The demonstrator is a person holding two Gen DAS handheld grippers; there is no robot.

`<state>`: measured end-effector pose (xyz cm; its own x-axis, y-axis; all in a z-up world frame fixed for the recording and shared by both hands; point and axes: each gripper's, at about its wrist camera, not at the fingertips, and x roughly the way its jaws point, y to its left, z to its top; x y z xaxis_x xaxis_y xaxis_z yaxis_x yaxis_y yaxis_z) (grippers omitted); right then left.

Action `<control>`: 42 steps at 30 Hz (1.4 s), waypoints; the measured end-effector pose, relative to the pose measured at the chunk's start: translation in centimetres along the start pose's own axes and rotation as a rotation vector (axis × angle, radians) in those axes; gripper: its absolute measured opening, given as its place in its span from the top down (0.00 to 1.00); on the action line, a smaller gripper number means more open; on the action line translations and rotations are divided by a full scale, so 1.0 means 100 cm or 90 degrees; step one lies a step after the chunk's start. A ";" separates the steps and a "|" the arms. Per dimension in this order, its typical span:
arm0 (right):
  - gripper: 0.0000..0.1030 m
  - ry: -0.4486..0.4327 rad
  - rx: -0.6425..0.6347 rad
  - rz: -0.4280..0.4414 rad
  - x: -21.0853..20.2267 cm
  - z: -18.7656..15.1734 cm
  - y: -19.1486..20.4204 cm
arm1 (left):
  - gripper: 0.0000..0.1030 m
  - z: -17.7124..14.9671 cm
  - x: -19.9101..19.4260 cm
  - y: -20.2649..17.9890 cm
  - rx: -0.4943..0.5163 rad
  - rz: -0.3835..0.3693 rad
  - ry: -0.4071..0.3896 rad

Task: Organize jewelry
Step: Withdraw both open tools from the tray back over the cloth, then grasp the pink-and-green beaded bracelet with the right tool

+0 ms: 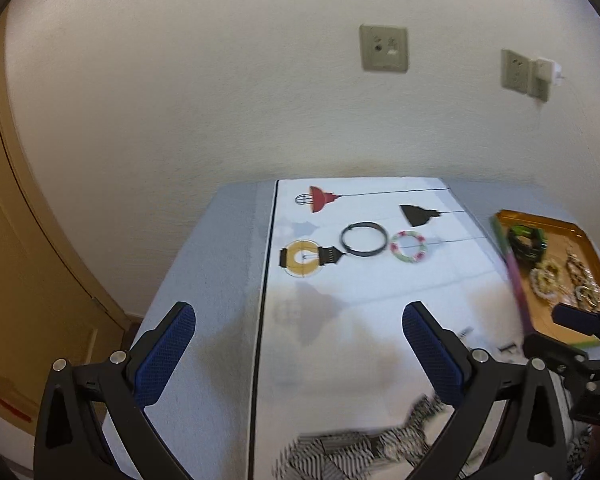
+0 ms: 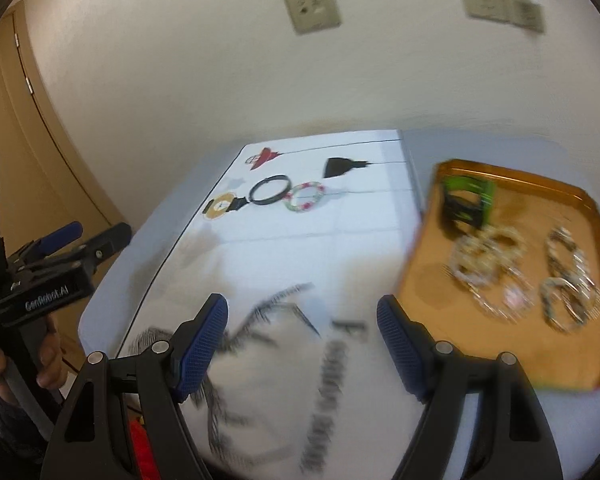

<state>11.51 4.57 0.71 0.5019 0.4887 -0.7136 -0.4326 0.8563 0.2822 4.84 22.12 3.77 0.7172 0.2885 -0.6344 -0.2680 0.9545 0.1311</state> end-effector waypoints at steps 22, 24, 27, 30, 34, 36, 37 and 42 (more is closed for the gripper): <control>0.88 0.059 -0.106 -0.096 0.153 0.069 0.007 | 0.00 0.034 0.096 0.036 -0.094 -0.043 0.084; 0.97 0.050 -0.082 -0.064 0.134 0.060 0.003 | 0.00 0.040 0.106 0.019 -0.058 -0.083 0.082; 1.00 0.032 -0.076 -0.031 0.102 0.042 0.000 | 0.00 0.051 0.125 -0.015 0.018 -0.121 0.093; 1.00 0.040 -0.072 -0.017 0.092 0.027 -0.002 | 0.00 0.060 0.141 -0.051 0.111 -0.124 0.097; 0.97 0.048 -0.080 0.041 0.095 0.023 0.002 | 0.01 0.070 0.158 -0.069 0.138 -0.132 0.123; 0.93 0.069 -0.101 0.071 0.102 0.023 0.012 | 0.01 0.076 0.164 -0.064 0.123 -0.121 0.134; 0.90 0.072 -0.115 0.085 0.103 0.021 0.017 | 0.01 0.078 0.164 -0.059 0.112 -0.113 0.133; 0.67 0.086 -0.194 0.103 0.115 0.024 0.045 | 0.01 0.084 0.161 -0.010 0.038 -0.058 0.128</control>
<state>17.11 14.46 -4.64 0.3141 0.5690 -0.7600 -0.7117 0.6709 0.2082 22.11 26.44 -0.21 0.5922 0.1861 -0.7840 -0.1655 0.9803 0.1076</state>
